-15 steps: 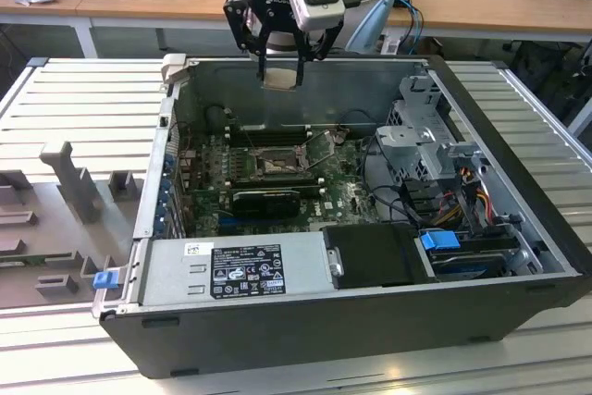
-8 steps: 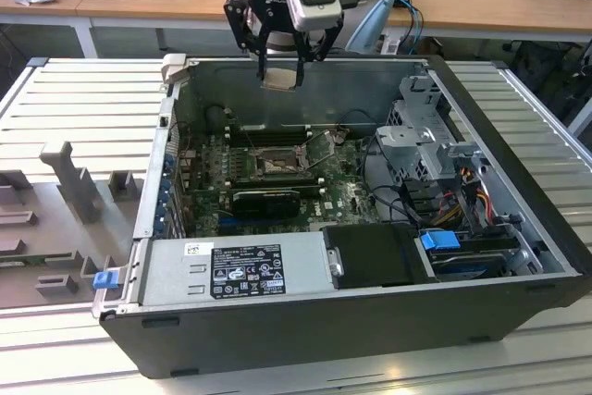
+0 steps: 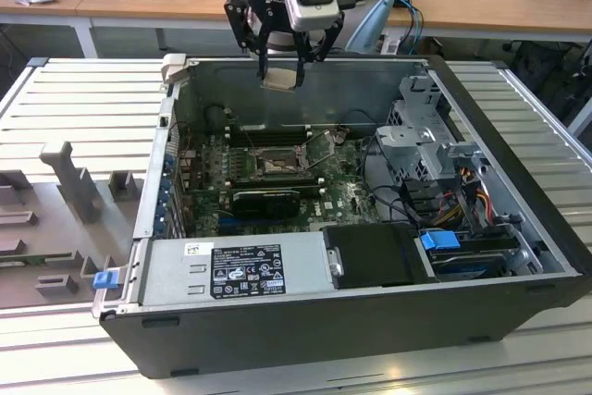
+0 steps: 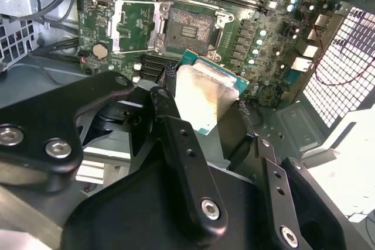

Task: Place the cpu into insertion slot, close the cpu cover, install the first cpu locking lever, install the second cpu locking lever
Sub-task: 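Place the cpu into insertion slot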

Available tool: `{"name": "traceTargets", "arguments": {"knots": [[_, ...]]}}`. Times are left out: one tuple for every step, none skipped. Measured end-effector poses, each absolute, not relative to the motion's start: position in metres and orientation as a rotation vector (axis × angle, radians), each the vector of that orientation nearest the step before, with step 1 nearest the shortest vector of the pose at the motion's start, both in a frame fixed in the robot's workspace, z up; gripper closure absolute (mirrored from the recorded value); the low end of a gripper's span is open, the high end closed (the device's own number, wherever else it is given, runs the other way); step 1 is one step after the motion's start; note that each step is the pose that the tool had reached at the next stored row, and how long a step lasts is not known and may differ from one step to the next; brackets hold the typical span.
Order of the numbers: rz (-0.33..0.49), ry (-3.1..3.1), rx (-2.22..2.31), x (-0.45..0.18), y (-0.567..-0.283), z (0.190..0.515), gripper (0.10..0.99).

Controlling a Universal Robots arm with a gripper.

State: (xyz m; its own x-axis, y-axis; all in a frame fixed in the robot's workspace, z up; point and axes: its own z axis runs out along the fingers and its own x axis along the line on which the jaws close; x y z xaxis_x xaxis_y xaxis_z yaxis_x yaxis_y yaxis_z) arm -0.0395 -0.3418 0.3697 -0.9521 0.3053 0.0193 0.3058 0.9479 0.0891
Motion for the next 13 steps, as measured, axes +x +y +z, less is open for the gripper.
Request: {"name": "traceTargets", "arguments": {"knots": [[-0.143, -3.094, -0.493, -0.0395, -0.3418, 0.3697, 0.561], [-0.143, -3.094, -0.498, -0.0395, -0.3418, 0.3697, 0.561], [-0.143, -3.093, -0.503, -0.0395, -0.3418, 0.3697, 0.561], [-0.143, -3.092, -0.508, -0.0395, -0.3418, 0.3697, 0.561], [-0.143, -3.092, -0.513, -0.0395, -0.3418, 0.3697, 0.561], [-0.143, -3.091, -0.519, -0.0395, -0.3418, 0.3696, 0.561], [-0.143, -3.090, -0.525, -0.0395, -0.3418, 0.3697, 0.561], [-0.143, -3.089, -0.531, -0.0394, -0.3418, 0.3697, 0.561], [-0.143, -3.088, -0.537, -0.0395, -0.3418, 0.3697, 0.561], [-0.143, -3.087, -0.543, -0.0395, -0.3418, 0.3696, 0.561], [-0.143, -3.086, -0.550, -0.0395, -0.3418, 0.3696, 0.561], [-0.143, -3.085, -0.556, -0.0395, -0.3418, 0.3696, 0.561], [-0.143, -3.084, -0.566, -0.0395, -0.3418, 0.3696, 0.561]]}}
